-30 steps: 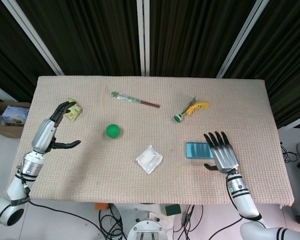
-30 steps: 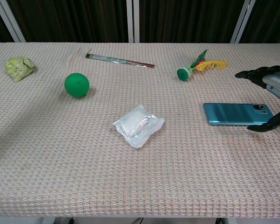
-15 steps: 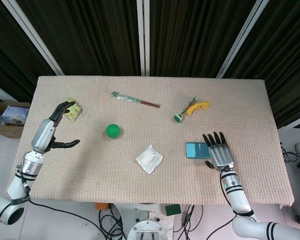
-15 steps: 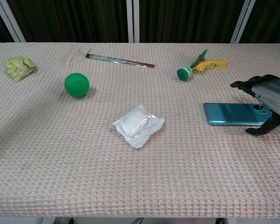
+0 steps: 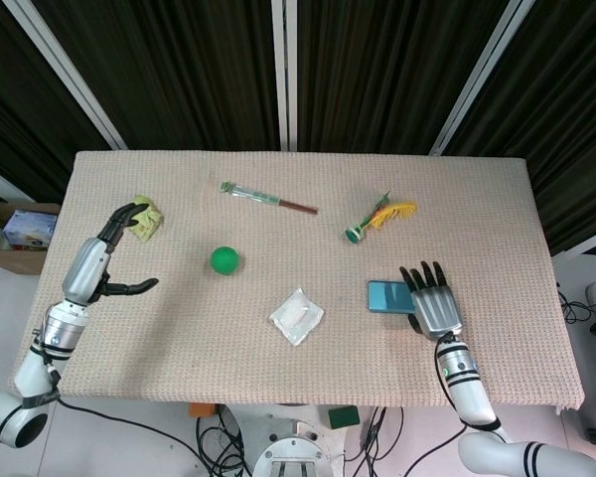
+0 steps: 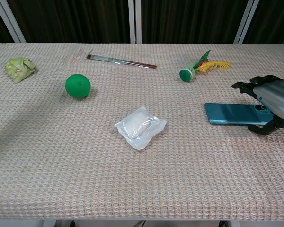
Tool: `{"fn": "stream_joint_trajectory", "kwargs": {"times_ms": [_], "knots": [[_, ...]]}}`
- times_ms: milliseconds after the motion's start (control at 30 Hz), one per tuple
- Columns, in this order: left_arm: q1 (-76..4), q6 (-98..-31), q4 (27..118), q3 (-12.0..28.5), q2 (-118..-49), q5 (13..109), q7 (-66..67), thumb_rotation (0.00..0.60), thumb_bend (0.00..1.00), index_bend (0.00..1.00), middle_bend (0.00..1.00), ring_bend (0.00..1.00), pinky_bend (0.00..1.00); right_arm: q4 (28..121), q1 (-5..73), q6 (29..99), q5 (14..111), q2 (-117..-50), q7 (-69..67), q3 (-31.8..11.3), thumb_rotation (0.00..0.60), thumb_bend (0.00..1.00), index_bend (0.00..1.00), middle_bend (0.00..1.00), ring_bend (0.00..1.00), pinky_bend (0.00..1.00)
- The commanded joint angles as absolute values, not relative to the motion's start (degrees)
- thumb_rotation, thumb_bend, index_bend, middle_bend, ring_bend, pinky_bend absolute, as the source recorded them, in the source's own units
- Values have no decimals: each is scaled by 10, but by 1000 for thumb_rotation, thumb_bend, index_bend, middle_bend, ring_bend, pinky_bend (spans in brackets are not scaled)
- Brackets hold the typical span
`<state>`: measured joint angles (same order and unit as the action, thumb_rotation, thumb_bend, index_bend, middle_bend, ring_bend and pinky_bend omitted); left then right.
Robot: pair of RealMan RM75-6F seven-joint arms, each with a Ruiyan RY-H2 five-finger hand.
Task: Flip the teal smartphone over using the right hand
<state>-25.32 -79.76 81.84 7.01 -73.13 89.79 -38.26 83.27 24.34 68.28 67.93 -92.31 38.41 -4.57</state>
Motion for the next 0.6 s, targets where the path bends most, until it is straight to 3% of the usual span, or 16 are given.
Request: {"fn": "stream_joint_trajectory", "kwargs": {"times_ms": [33, 200, 500, 600], "knots": [[-253, -798, 818, 70, -732, 897, -383, 256, 0, 53, 87, 30, 212, 819, 242, 685, 696, -929, 362, -40, 600, 369, 160, 209, 0, 0], [-252, -798, 817, 70, -733, 897, -385, 257, 0, 53, 87, 30, 212, 805, 243, 680, 708, -932, 338, -37, 600, 475, 203, 251, 13, 0], [-253, -794, 816, 69, -734, 896, -386, 257, 0, 53, 88, 30, 213, 797, 244, 669, 711, -933, 312, -40, 600, 491, 213, 304, 36, 0], [-254, -793, 814, 69, -735, 896, -388, 255, 0, 53, 87, 30, 213, 798, 244, 668, 713, -931, 299, -44, 600, 587, 213, 321, 48, 0]]}}
